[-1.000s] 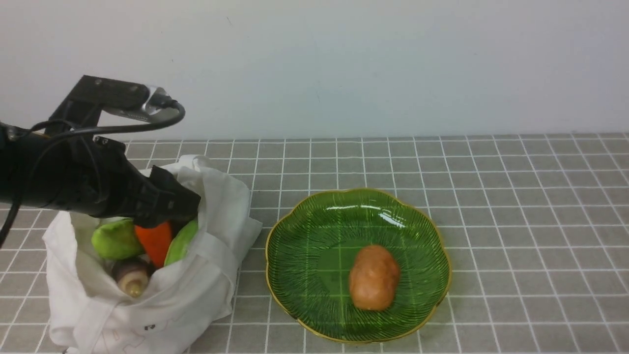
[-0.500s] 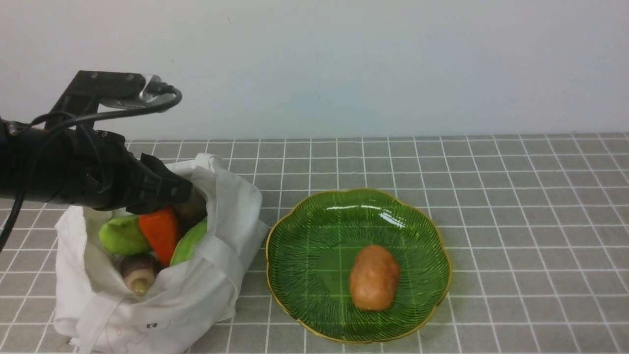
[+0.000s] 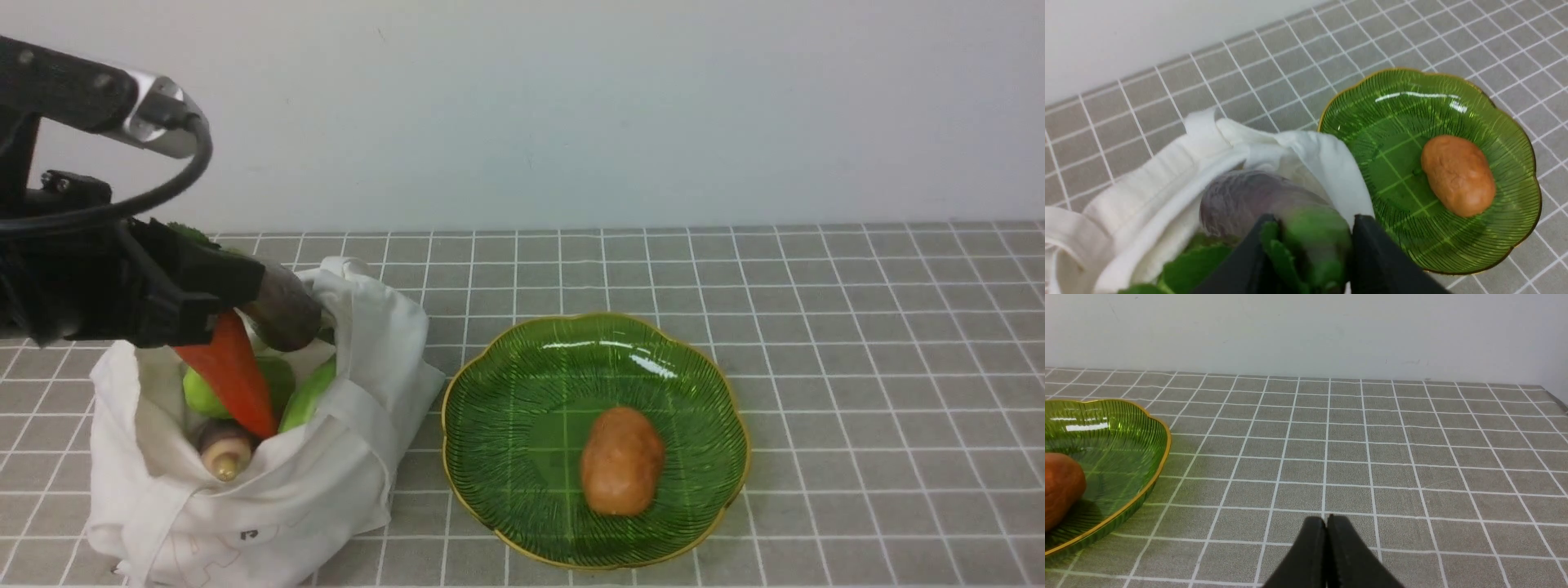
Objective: Take vegetables from bag on grey coffee tablecloth place on plate.
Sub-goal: 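Reach into the bag and grasp a vegetable inside it with the left gripper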
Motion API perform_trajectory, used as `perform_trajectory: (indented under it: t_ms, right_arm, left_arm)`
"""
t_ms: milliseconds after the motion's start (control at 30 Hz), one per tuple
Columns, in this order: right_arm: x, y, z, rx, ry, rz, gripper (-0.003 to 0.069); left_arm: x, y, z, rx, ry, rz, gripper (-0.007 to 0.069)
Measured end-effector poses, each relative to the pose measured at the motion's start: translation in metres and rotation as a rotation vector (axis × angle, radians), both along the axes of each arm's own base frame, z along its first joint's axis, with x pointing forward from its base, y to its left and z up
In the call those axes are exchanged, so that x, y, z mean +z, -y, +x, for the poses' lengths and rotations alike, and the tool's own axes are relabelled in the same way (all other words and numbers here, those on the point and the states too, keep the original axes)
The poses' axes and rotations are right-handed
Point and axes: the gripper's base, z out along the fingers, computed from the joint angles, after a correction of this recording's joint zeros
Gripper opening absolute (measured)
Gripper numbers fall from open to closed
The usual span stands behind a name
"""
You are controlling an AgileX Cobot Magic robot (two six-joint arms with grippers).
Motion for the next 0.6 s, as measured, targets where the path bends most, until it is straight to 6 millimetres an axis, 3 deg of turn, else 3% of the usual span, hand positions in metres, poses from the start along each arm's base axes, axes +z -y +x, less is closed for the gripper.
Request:
perform_trajectory:
  t_ms: [233,600]
  right_arm:
    - [0.0,0.0,0.0,0.0,0.0,0.0,-0.0015]
    - [0.0,0.0,0.0,0.0,0.0,0.0,-0.0015]
  left_arm:
    - [0.001,-0.002,-0.003,0.005,0.01,0.022,0.0208]
    - [-0.028,-0.004,0.026,0.014,-0.118,0.06,0.0206]
